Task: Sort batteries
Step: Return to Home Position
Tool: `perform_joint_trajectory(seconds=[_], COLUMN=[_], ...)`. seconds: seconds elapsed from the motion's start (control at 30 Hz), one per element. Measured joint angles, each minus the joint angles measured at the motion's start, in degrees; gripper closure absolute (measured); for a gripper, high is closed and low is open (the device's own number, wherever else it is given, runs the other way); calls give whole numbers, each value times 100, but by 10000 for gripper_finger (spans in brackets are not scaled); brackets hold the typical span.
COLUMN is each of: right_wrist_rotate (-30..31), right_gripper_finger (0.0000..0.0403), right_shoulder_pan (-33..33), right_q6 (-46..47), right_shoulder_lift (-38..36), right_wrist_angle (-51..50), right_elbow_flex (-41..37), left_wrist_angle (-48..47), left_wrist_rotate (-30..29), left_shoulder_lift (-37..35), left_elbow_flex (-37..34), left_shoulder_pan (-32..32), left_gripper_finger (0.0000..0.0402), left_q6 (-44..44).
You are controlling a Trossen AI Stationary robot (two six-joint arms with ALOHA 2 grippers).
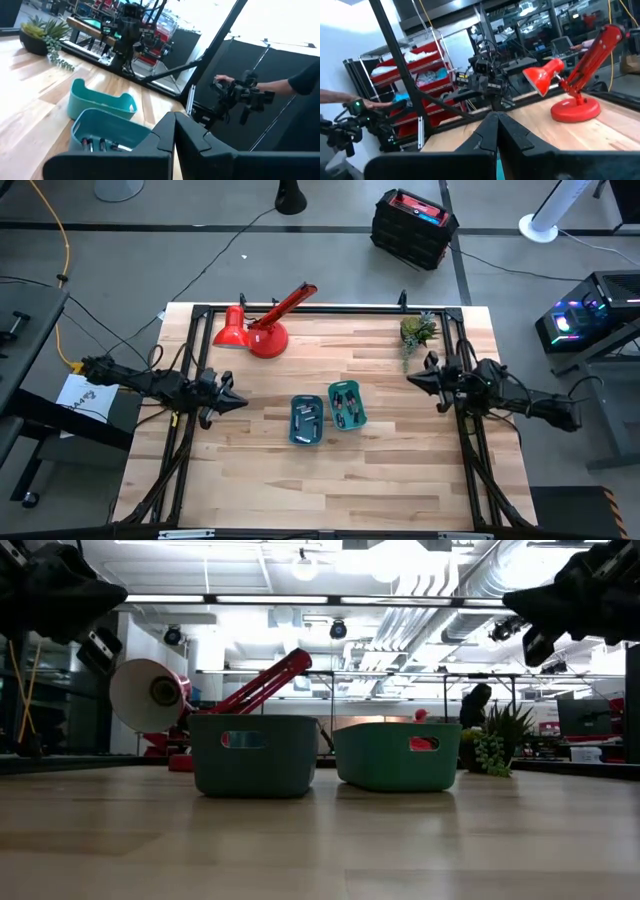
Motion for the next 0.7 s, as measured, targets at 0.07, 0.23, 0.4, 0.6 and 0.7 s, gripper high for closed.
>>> perform_joint_trajectory(seconds=[0.07,0.23,0.4,0.6,0.7], right_wrist_rotate=[9,8,7,7,7], right_gripper_finger=[403,403,403,403,403], right_shoulder_pan=[65,164,166,165,166], right_q6=[0,0,0,0,0], right_shoulder_lift=[0,0,78,76,76], right_wrist_angle=[-43,-182,-198,-313,-353], right_elbow_flex=[0,0,0,0,0], left_wrist_angle=[-16,-16,-14,-14,-13], left_wrist_rotate=[19,23,21,15,15], left_shoulder_lift=[10,8,8,18,18], left_elbow_flex=[0,0,0,0,0], left_shoulder_pan=[1,1,1,1,1], left_gripper_finger=[401,401,402,401,401], left_q6=[1,1,4,4,4])
